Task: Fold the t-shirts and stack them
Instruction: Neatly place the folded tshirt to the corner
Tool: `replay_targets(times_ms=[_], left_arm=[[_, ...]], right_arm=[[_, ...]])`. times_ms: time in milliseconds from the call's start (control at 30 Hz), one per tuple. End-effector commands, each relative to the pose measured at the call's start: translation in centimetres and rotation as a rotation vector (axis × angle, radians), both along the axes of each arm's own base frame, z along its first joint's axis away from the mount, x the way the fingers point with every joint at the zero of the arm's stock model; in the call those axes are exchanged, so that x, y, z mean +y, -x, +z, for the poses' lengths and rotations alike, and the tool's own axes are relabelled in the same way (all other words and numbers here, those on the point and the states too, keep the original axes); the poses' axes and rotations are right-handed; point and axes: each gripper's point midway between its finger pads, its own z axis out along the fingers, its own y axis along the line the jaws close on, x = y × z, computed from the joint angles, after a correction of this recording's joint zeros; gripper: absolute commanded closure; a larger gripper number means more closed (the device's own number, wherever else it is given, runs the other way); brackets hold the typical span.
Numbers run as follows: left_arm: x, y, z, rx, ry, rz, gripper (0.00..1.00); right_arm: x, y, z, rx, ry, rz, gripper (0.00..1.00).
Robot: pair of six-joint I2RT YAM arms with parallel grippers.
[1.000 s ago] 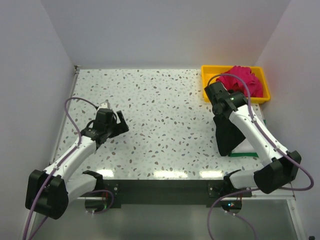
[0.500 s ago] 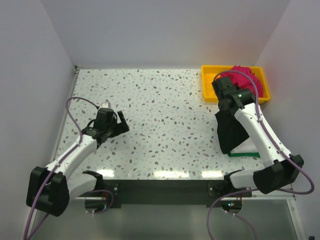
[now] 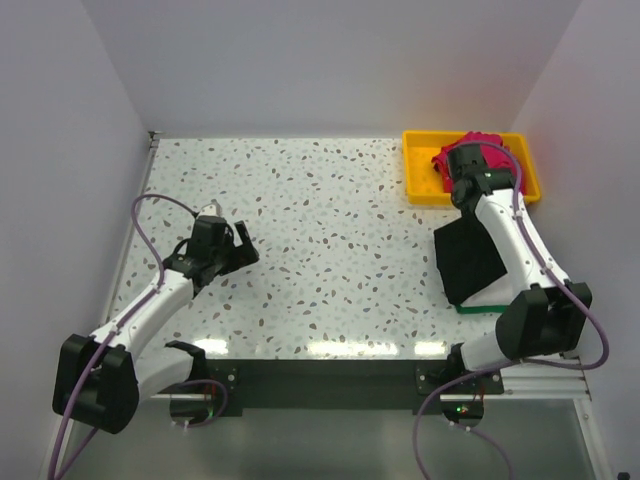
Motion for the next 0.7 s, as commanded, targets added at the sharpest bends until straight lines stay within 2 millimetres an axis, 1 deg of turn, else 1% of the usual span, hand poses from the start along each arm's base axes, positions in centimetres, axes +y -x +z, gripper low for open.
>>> replay_targets(times_ms=[0,33,100,133,167,233,267,300,400,433,500,567,600,633,667], left_arm=[[0.1,-0.7,0.9,-0.06,-0.005,-0.016,0.0],[0.1,-0.6,0.9,-0.057,-0.007,-0.015,0.0],[0.4,-0.7,1.2,-0.066,-0.014,-0.003,0.0],[0.6,-0.6,1.1,-0.064,-0.023,0.007,0.0],[0.7,-0.6,1.2,-0.066,-0.025,0.009,0.0],[0.7,-0.6,1.2,-0.065,-0.028,0.01,0.0],[0.7,-0.6,1.2,-0.065,-0.027,0.011,0.0],[0.7,-0.6,1.2,-0.067,-0.027,0.013,0.0],[0.8,-0.6,1.2,-0.064,-0.03,0.016,0.0],[0.8,-0.6,1.2,-0.063,-0.03,0.015,0.0],[0.9,-0.5,1.1,-0.06,-0.033,0.018,0.0],[0.9,-0.6,1.2,-0.062,-0.035,0.02,0.0],[0.9,-0.6,1.2,-0.061,-0.037,0.021,0.0],[1.0,-0.6,1.1,-0.06,-0.039,0.021,0.0],[1.0,-0.6,1.1,-0.059,-0.04,0.021,0.0]], right_arm=[[-2.4,-0.9,-0.5,0.038,0.083,-0.015,1.0],[-2.7,-1.4,-0.8,0.033,0.096,-0.021,1.0],[-3.8,-1.1,-1.3,0.046,0.121,-0.051,1.0],[-4.3,-1.5,-1.2,0.022,0.128,-0.063,1.0],[-5.1,-1.4,-1.6,0.03,0.124,-0.087,1.0],[-5.8,-1.5,-1.8,0.034,0.151,-0.107,1.0],[-6.4,-1.4,-1.9,0.04,0.169,-0.128,1.0],[-6.8,-1.4,-2.1,0.038,0.161,-0.14,1.0],[-6.8,-2.0,-2.5,0.01,0.113,-0.141,0.99],[-6.9,-2.1,-2.6,0.004,0.111,-0.14,0.96],[-7.4,-1.7,-2.9,0.014,0.123,-0.158,0.94],[-7.7,-1.6,-3.1,0.009,0.126,-0.171,0.77],[-7.7,-1.6,-3.0,0.001,0.126,-0.173,0.64],[-7.7,-1.7,-3.1,-0.004,0.123,-0.174,0.46],[-7.8,-1.7,-3.0,-0.009,0.124,-0.178,0.42]])
